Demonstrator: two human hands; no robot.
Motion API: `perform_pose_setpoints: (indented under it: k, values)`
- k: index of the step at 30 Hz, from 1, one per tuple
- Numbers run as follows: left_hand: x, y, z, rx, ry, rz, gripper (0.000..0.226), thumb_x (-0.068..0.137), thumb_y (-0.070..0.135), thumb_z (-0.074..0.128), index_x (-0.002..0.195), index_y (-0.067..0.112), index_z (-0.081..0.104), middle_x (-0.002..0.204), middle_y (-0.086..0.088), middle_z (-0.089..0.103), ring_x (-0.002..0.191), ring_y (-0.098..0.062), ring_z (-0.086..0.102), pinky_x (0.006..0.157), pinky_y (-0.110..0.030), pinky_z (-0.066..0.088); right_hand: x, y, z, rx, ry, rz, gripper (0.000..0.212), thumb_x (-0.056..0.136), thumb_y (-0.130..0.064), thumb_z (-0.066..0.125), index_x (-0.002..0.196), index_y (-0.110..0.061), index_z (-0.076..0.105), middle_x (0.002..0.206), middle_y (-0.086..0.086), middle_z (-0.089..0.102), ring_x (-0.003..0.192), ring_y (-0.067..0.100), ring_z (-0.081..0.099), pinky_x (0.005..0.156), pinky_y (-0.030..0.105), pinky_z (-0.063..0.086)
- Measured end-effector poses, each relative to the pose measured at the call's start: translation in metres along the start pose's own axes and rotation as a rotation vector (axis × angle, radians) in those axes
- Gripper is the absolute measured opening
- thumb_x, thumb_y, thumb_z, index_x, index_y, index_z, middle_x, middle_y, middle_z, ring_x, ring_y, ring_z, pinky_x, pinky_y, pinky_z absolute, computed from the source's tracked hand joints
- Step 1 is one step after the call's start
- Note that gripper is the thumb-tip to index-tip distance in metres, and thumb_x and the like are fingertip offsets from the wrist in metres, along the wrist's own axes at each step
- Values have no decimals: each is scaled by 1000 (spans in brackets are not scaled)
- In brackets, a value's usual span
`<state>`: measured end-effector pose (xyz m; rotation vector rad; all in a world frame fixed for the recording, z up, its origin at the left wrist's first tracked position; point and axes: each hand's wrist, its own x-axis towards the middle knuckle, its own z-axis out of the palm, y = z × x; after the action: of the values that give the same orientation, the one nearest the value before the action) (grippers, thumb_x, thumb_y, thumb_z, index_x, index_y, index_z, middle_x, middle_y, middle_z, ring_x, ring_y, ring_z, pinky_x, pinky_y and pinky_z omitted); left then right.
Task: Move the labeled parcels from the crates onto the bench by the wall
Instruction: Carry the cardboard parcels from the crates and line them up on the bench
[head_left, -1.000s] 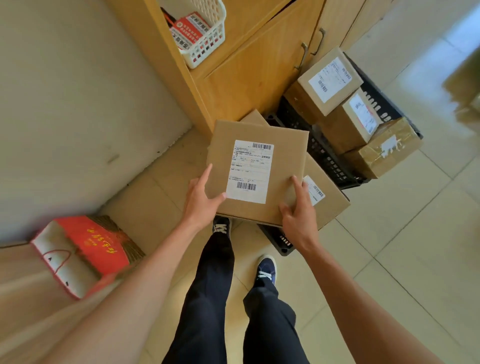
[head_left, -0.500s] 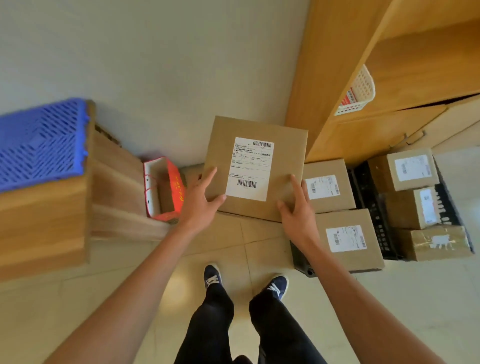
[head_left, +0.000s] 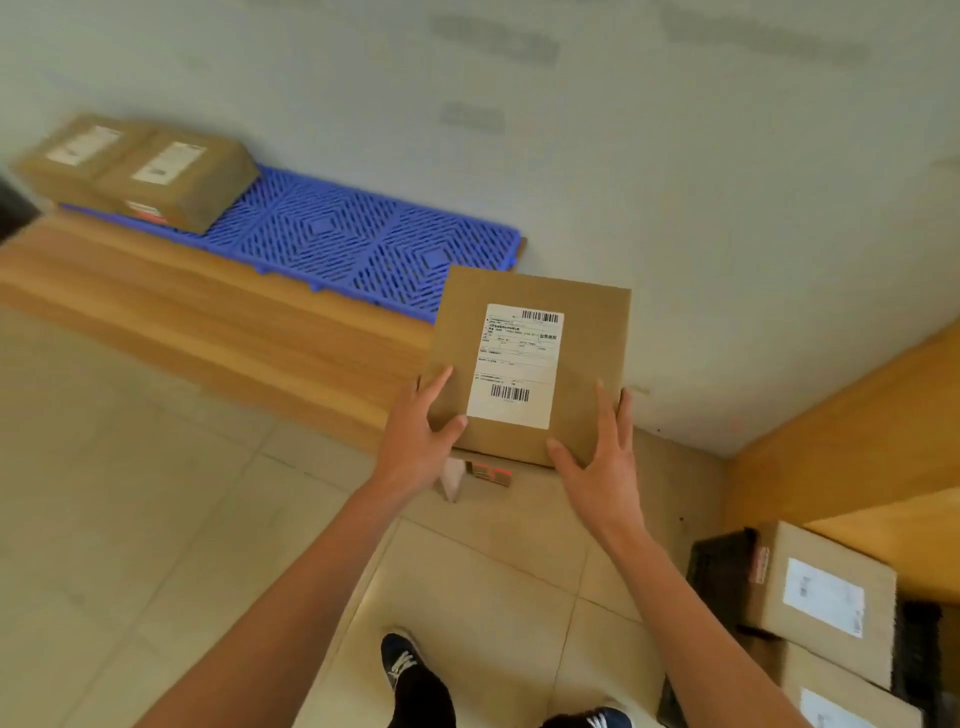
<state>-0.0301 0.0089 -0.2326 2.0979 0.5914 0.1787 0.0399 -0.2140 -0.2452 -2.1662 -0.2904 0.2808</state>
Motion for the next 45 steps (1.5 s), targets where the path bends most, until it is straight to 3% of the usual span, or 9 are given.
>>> perform_pose_setpoints:
  k: [3, 9, 13, 16, 21, 27, 35, 40, 45]
  values:
    - [3, -39, -76, -13, 71, -71, 68, 91, 24, 73, 152, 31, 43, 154, -6, 39, 146, -16, 31, 114, -26, 26, 10, -53, 60, -37, -79, -90, 93, 90, -40, 70, 155, -51, 4, 165, -19, -17, 154, 15, 7, 119, 46, 32]
    - [14, -81, -182, -19, 157, -105, 71, 92, 24, 73, 155, 31, 39, 163, -7, 27, 151, -15, 19, 111, -21, 16, 23, -137, 144, -72, -129, -206, 96, 86, -43, 73, 150, -61, 3, 164, -20, -19, 154, 12, 5, 118, 51, 33]
    - [23, -94, -224, -14, 196, -104, 72, 93, 22, 71, 156, 29, 37, 162, -6, 27, 150, -18, 21, 110, -22, 17, 34, -168, 174, -183, -219, -253, 110, 73, -57, 81, 154, -54, 7, 159, -17, -34, 153, 15, -1, 119, 49, 30]
    - [37, -104, -244, -31, 215, -102, 72, 92, 22, 71, 156, 29, 37, 159, -1, 30, 148, -17, 26, 112, -23, 21, 48, -181, 194, -248, -240, -281, 115, 72, -51, 85, 154, -54, 6, 156, -16, -41, 155, 17, -7, 120, 45, 26]
    - [77, -122, -269, -38, 238, -146, 73, 92, 27, 73, 155, 36, 37, 163, 0, 24, 150, -18, 23, 122, -39, 25, 96, -199, 229, -212, -242, -315, 116, 71, -45, 88, 154, -55, 8, 155, -20, -41, 155, 16, 0, 116, 46, 38]
    - [146, -133, -309, 46, 251, -157, 74, 93, 31, 71, 157, 34, 33, 161, 5, 25, 147, -16, 29, 120, -44, 33, 178, -236, 269, -90, -326, -334, 116, 71, -39, 89, 157, -49, 12, 151, -26, -43, 153, 10, -13, 123, 45, 23]
    - [226, -148, -349, 89, 296, -168, 70, 93, 34, 71, 155, 33, 38, 164, 4, 22, 147, -14, 28, 111, -26, 30, 257, -279, 312, -43, -355, -323, 116, 71, -34, 90, 157, -48, 13, 157, -24, -35, 153, 8, -6, 120, 40, 27]
    - [276, -168, -364, 80, 289, -147, 69, 92, 37, 71, 154, 33, 40, 164, 4, 23, 148, -14, 28, 116, -35, 36, 295, -292, 341, -52, -327, -313, 115, 72, -33, 89, 157, -46, 13, 158, -21, -33, 153, 10, -9, 121, 40, 23]
    - [331, -202, -388, 65, 225, -139, 62, 94, 33, 70, 150, 33, 44, 163, 7, 22, 146, -11, 28, 110, -25, 33, 326, -304, 384, -73, -300, -241, 114, 74, -34, 87, 158, -46, 11, 156, -23, -36, 153, 11, -9, 122, 43, 27]
